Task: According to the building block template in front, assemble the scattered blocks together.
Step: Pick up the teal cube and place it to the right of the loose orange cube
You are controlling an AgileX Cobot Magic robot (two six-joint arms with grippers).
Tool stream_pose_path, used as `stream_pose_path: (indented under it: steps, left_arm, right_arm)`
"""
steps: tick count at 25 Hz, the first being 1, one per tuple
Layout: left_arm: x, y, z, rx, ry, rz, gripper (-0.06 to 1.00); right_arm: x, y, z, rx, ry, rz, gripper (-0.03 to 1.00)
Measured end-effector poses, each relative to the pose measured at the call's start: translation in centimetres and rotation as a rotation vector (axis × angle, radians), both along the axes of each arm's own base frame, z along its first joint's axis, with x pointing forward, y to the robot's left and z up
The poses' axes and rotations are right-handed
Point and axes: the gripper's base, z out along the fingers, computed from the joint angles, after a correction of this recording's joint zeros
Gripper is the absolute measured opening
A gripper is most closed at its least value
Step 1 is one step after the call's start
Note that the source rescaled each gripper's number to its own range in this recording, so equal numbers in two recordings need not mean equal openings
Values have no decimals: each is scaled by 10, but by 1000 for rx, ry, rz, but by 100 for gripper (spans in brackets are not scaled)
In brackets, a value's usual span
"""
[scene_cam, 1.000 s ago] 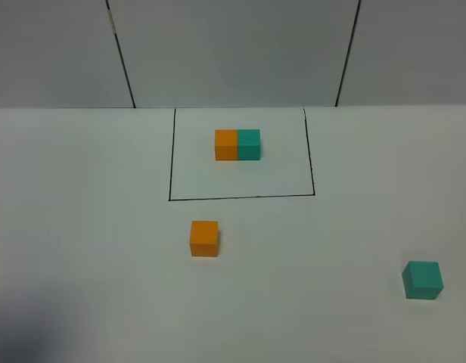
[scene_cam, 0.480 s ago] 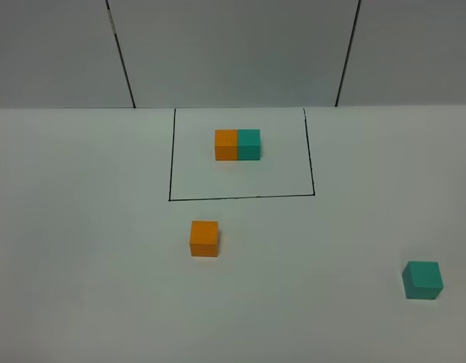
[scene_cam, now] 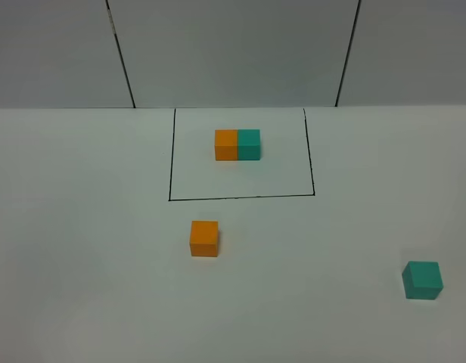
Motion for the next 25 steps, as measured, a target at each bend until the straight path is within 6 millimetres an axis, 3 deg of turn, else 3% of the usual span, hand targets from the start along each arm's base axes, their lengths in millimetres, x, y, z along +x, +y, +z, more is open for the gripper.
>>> stream_pose_path:
  steps: [13,25]
  left_arm:
    - [0,4,0,-21,8,62,73]
    - [0,4,0,-20,8,65,72]
  right_arm:
    - [0,0,0,0,0,0,72]
    - [0,0,0,0,0,0,72]
